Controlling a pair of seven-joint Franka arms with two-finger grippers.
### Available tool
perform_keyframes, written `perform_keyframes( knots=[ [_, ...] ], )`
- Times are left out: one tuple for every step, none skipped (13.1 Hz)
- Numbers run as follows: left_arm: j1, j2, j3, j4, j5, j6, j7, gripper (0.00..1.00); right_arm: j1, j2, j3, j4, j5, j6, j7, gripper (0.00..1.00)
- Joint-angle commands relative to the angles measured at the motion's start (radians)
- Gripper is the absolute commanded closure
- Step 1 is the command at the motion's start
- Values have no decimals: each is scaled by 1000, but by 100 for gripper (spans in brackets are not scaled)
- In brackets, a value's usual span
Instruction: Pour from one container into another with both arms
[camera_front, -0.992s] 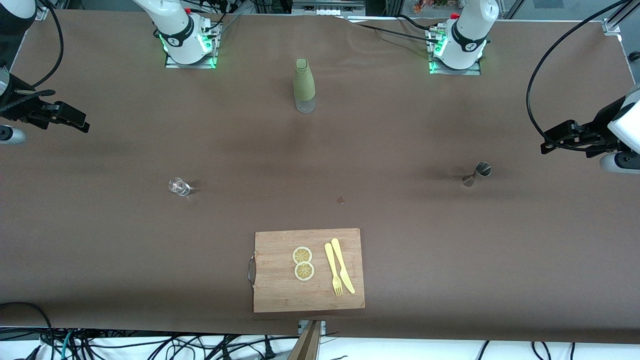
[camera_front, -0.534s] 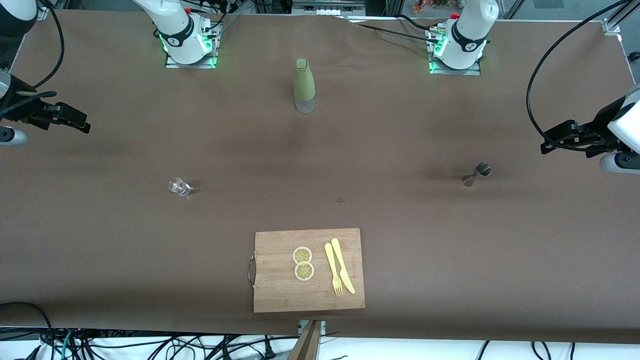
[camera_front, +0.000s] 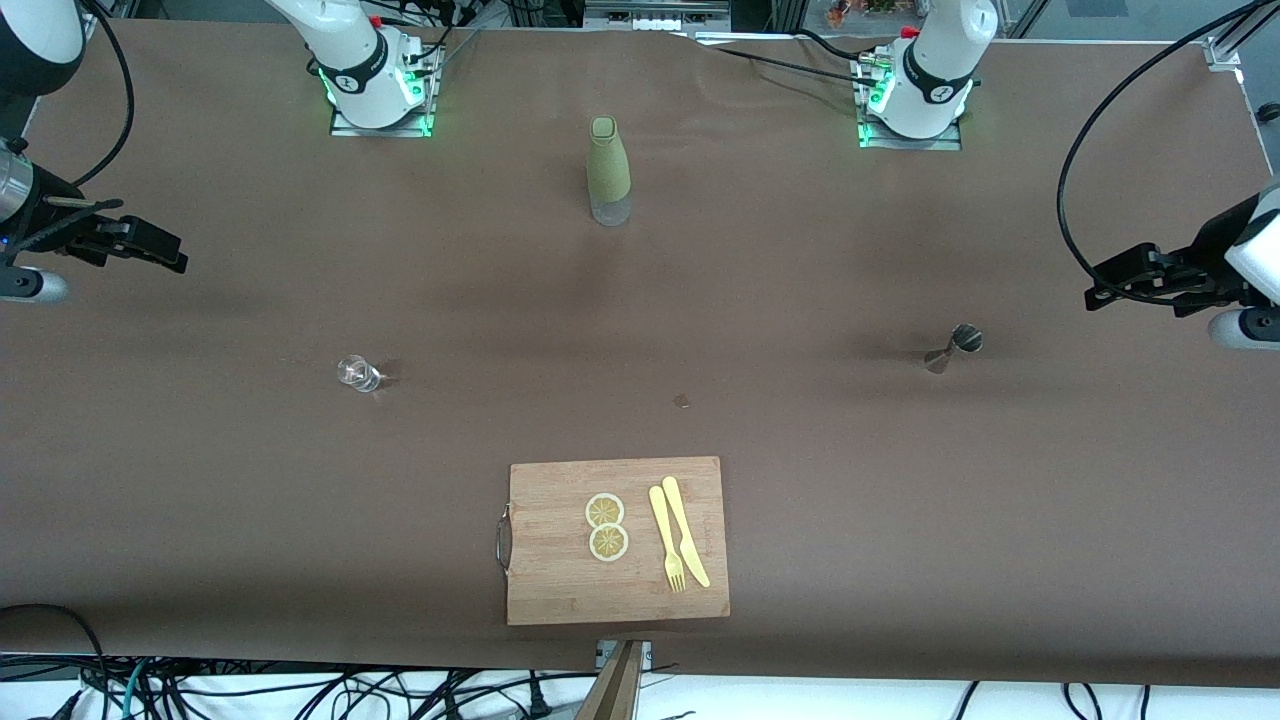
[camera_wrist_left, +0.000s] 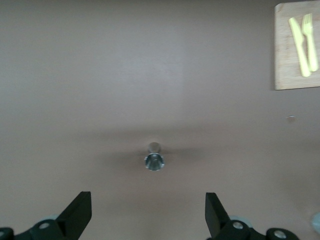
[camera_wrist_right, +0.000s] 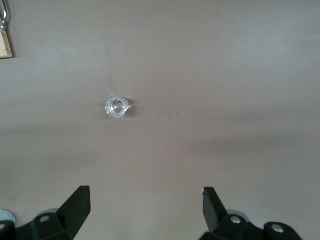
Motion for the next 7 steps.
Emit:
perform_keyframes(
  knots=[
    [30,10,90,4,-145,0,25,0,-23,23,-20,20,13,-14,-134,0],
    [35,16,118,-11,-181,-1,107,0,-31,40,-21,20,26,-8,-203,0],
    [44,19,141,-20,-195,0,226,0,-48,57,-23,20,45,-16,-281,0],
    [52,33,158,-23,-196,0,344,0,-60,66,-25,19,71,-16,-364,0],
    [58,40,172,-25,-198,-1,446,0,-66,81,-28,20,87,-16,-430,0],
    [62,47,192,-45,-198,-1,539,0,-78,86,-29,16,104,-19,-499,0],
    [76,56,206,-66,-205,-1,645,0,-89,100,-29,10,119,-22,-568,0]
  ],
)
